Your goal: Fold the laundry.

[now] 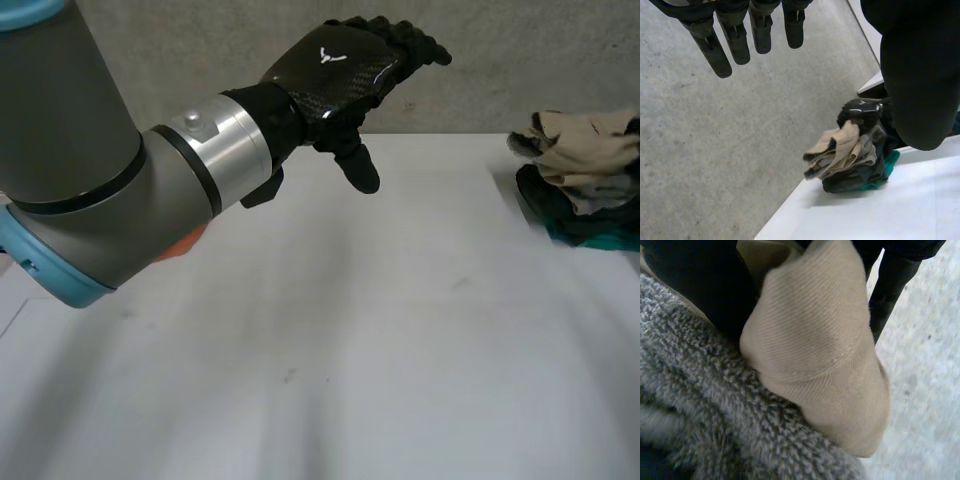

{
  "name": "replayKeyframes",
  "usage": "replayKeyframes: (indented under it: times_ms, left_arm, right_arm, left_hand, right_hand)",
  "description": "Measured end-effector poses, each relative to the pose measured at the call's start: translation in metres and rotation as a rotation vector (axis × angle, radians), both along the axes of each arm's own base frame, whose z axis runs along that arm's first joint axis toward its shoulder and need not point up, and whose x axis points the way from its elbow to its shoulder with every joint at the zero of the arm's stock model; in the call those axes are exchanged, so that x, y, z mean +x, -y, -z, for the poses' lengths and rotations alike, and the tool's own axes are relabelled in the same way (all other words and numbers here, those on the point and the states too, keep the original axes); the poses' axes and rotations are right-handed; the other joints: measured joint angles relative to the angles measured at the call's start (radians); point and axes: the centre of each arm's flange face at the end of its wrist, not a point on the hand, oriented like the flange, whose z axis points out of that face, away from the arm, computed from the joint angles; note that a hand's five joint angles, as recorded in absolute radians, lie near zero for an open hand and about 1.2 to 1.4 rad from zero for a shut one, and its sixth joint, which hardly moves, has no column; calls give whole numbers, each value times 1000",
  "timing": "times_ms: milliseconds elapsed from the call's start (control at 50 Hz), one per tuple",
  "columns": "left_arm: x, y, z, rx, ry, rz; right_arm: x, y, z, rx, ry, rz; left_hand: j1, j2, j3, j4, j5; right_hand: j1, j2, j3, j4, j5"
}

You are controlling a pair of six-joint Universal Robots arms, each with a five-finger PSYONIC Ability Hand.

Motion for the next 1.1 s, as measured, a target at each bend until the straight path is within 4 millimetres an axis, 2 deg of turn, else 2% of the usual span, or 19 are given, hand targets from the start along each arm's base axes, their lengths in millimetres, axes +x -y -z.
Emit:
replayKeyframes:
  times_ms: [60, 140, 220, 240, 300, 360, 440, 520, 560, 620, 660, 700, 840, 940, 1040, 1100]
  left_arm:
    - [0, 1, 2, 5, 3, -8]
    - [0, 2, 3, 6, 4, -15]
    - [0, 2, 2, 3, 3, -16]
    - [0, 2, 2, 2, 1, -15]
    - [0, 1, 1, 1, -1, -14]
    - [0, 1, 0, 1, -2, -13]
    - [-1, 0, 1, 4, -2, -12]
    - [-1, -1, 3, 10, 1, -10]
    - [-1, -1, 4, 13, 4, -10]
    - [-1, -1, 5, 14, 5, -9]
    - [-1, -2, 5, 15, 5, -9]
    - [-1, -2, 4, 14, 3, -8]
    - [-4, -5, 3, 5, -5, 2]
    - [-7, -10, 3, 5, -6, 16]
    - [-8, -14, 1, 0, -11, 24]
    - [-8, -12, -4, -12, -28, 17]
  right_arm:
    - [-9, -1, 11, 27, 1, -4]
    - [-16, -3, 5, 27, 9, 5]
    - [-18, -3, -8, 14, 34, 10]
    - [-20, -4, -22, 2, 66, 11]
    - [-23, -4, -44, -23, 126, 17]
    - [-27, -4, -55, -38, 172, 22]
    - [-30, -1, -46, -28, 206, 30]
    - [-33, 2, -23, 1, 195, 49]
    - [-33, 1, -14, 15, 177, 60]
    - [-32, -1, -6, 38, 146, 81]
    - [-32, -4, -7, 47, 132, 91]
    - [-30, -9, -16, 53, 114, 103]
    - [-33, -37, -70, 49, 58, 157]
    - [-52, -61, -98, 57, 10, 273]
    - [-83, -83, -118, 95, -97, 494]
    - [-95, -90, -129, 96, -198, 624]
  left_hand:
    - [0, 0, 0, 0, 0]
    - [0, 0, 0, 0, 0]
    - [0, 0, 0, 0, 0]
    - [0, 0, 0, 0, 0]
    - [0, 0, 0, 0, 0]
    - [0, 0, 0, 0, 0]
    - [0, 0, 0, 0, 0]
    - [0, 0, 0, 0, 0]
    - [0, 0, 0, 0, 0]
    - [0, 0, 0, 0, 0]
    - [0, 0, 0, 0, 0]
    - [0, 0, 0, 0, 0]
    - [0, 0, 0, 0, 0]
    - [0, 0, 0, 0, 0]
    - [0, 0, 0, 0, 0]
    - [0, 0, 0, 0, 0]
  right_hand:
    - [0, 0, 13, 1, 11]
    - [0, 0, 13, 2, 11]
    - [0, 5, 13, 2, 11]
    - [0, 5, 13, 2, 11]
    - [0, 5, 13, 2, 11]
    - [0, 5, 13, 2, 11]
    - [0, 5, 13, 2, 11]
    - [0, 5, 13, 2, 11]
    - [-60, -119, -112, -141, -99]
    - [-569, -664, -623, -651, -616]
    - [-751, -850, -833, -869, -814]
    - [-825, -941, -939, -974, -913]
    - [-825, -946, -951, -988, -938]
    - [-825, -946, -951, -988, -938]
    - [-825, -946, -951, -988, -938]
    - [-825, -946, -951, -988, -938]
